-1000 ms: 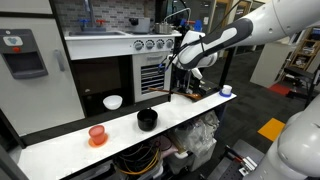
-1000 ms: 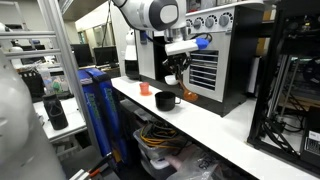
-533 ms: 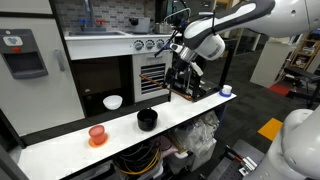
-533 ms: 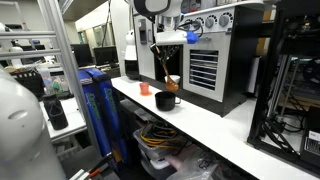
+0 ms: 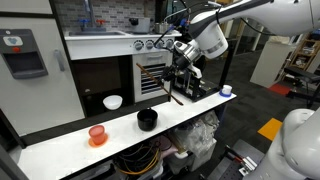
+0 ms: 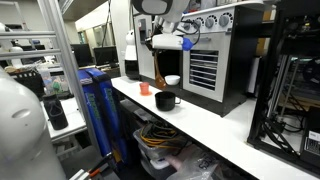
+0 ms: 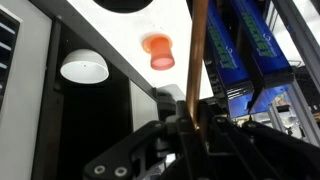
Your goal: Use the wooden spoon to mix the contents of the black cup then place the spoon on the counter
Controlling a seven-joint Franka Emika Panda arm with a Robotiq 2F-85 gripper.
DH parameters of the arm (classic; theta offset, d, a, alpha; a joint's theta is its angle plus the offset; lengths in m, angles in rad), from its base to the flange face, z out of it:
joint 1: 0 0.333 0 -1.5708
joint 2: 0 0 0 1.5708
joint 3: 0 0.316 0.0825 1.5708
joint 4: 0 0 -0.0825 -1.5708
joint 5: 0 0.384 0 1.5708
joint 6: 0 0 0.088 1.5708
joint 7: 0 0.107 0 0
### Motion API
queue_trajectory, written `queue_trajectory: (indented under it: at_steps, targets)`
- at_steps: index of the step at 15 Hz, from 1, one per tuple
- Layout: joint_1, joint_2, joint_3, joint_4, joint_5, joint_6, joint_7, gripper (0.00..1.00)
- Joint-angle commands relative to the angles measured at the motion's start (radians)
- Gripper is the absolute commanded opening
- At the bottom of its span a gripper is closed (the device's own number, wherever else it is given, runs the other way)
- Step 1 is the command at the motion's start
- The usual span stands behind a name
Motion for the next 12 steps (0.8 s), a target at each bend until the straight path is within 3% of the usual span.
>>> queue_trajectory:
  at_steps: [1,7,10,11,12]
  targets:
    - [-0.024,-0.04,0.02,-0.057,0.148,0.067,-0.116,0.04]
    - [-0.042,-0.047,0.034,-0.091,0.363,0.069,-0.26,0.04]
    - [-0.062,-0.045,0.055,-0.1,0.363,0.072,-0.267,0.04]
    - [-0.066,-0.023,0.057,-0.073,0.344,0.046,-0.236,0.14]
    - [-0.07,-0.024,0.061,-0.076,0.344,0.047,-0.235,0.14]
